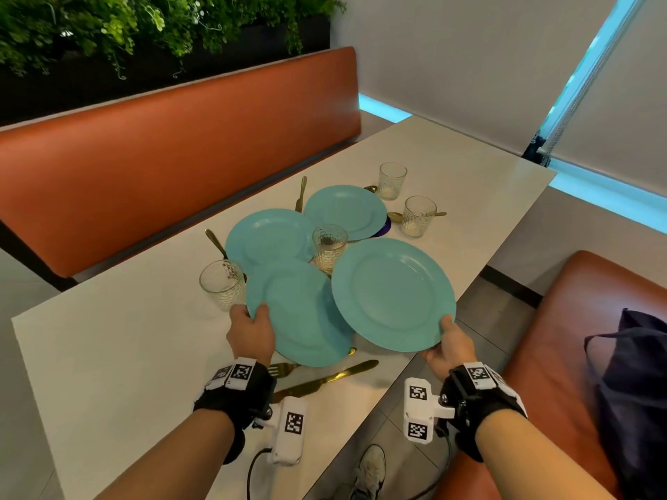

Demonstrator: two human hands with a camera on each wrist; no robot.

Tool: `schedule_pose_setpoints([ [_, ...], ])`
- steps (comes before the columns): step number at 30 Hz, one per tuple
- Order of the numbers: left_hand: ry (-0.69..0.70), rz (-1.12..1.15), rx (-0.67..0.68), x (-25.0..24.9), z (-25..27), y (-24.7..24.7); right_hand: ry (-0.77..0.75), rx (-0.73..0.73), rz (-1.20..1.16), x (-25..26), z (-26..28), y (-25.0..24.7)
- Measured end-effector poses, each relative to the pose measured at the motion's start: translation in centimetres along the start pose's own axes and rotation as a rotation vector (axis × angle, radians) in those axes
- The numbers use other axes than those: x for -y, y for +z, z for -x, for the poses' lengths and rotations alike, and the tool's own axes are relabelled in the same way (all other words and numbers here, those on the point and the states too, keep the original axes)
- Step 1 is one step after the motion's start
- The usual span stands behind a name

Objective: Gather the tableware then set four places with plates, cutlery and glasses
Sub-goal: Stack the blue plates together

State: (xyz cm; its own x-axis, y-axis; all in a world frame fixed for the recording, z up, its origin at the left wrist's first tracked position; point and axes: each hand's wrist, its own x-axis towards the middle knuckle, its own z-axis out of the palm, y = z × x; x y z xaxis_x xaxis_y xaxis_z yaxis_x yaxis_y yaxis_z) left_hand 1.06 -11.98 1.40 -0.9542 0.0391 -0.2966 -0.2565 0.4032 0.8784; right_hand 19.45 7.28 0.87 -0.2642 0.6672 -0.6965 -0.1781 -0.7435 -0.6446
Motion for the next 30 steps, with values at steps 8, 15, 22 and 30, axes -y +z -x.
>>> schedule_pose_setpoints([
  [8,0.069,0.205,0.046,-0.6,1.6,-0.6,-0.015,0.135,0.061,-0.8,1.0,1.5],
  [15,0.080,0.393,0.132,-3.1,0.3,0.7,-0.088,0.195,0.180,0.1,0.3,3.7],
  [22,0.100,0.476,0.192,-6.9,-1.9,3.3,-0.212,0.255,0.359,3.3,-2.1,8.3],
  [30,-0.149,0.655,0.379,-11.0,-5.2,6.6,-0.306,0.243,0.486,6.1,-7.0,14.8],
])
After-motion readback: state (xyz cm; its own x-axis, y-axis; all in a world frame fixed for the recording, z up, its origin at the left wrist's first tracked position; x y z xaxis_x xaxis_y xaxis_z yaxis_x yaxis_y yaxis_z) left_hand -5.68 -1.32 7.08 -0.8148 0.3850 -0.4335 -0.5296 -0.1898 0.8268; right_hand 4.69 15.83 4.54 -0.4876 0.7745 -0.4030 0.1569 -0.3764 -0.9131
